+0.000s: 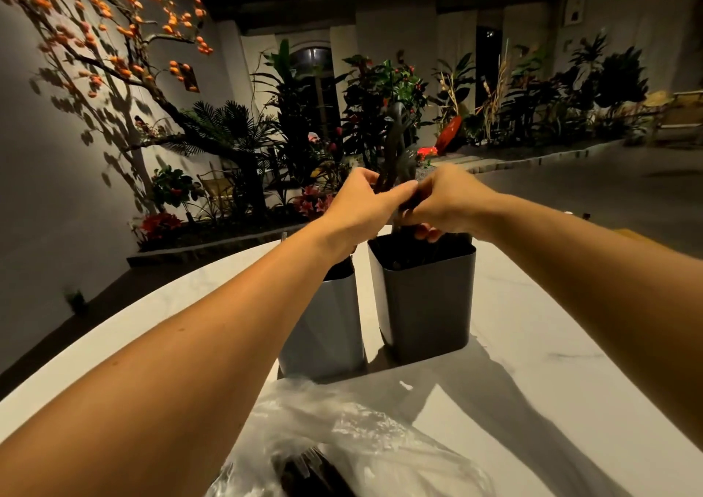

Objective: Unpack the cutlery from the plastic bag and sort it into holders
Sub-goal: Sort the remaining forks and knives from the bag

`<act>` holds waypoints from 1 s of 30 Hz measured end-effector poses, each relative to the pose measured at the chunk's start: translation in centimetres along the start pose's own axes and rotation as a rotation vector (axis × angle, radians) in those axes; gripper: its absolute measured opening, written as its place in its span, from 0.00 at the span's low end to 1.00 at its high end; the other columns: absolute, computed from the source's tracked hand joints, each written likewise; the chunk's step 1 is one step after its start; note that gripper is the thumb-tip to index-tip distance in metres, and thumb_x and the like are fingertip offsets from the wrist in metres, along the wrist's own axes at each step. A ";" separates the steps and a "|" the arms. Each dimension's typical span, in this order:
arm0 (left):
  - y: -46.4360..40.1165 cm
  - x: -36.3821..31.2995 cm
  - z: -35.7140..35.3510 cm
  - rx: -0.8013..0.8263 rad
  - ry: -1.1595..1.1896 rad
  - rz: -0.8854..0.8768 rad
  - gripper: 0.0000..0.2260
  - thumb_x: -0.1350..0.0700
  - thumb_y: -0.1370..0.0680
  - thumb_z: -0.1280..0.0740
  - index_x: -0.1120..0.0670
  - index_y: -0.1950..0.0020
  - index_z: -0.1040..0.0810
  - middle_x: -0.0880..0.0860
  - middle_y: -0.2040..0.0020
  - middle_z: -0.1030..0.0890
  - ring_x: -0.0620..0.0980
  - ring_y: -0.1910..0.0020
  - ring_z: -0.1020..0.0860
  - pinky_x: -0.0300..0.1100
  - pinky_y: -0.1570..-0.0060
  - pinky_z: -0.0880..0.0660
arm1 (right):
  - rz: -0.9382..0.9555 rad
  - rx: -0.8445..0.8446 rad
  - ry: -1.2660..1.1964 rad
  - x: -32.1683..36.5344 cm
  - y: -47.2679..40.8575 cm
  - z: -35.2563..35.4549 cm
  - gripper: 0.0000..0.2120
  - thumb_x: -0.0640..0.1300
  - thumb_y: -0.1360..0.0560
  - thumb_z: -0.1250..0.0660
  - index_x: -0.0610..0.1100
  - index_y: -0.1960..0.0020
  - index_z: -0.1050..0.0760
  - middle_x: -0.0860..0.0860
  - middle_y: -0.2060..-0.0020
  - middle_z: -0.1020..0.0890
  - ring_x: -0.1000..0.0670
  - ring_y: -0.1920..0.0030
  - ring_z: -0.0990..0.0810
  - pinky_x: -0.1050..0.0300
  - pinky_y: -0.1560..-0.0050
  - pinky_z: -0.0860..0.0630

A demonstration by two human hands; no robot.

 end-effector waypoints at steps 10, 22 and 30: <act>1.4 -1.5 3.8 -0.092 0.214 -0.023 0.13 0.58 0.19 0.41 0.55 0.63 0.28 0.48 0.72 0.34 0.46 0.76 0.38 0.39 0.73 0.41 | 0.200 -0.261 -0.046 3.2 1.8 2.5 0.15 0.55 0.22 0.33 0.45 0.43 0.21 0.52 0.51 0.18 0.53 0.54 0.20 0.58 0.55 0.24; 5.8 -2.1 7.7 0.225 0.232 -0.009 0.10 0.61 0.24 0.49 0.52 0.65 0.41 0.50 0.72 0.44 0.51 0.69 0.49 0.45 0.69 0.48 | 0.450 0.051 -0.481 13.0 4.4 -1.2 0.05 0.40 0.23 0.31 0.43 0.47 0.19 0.49 0.58 0.16 0.59 0.66 0.17 0.66 0.70 0.25; 4.4 -1.3 10.1 0.025 0.075 -0.139 0.08 0.64 0.21 0.33 0.56 0.43 0.22 0.50 0.52 0.17 0.45 0.51 0.20 0.37 0.49 0.24 | 0.559 -0.201 -0.047 15.0 3.1 -1.7 0.01 0.45 0.23 0.29 0.50 0.52 0.19 0.55 0.58 0.18 0.57 0.54 0.18 0.60 0.51 0.19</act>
Point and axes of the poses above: each hand's wrist, its own y-axis away from the middle knuckle, its own z-axis out of the back of the hand, x = y × z, the point moved 7 cm from there along -y, towards the middle knuckle
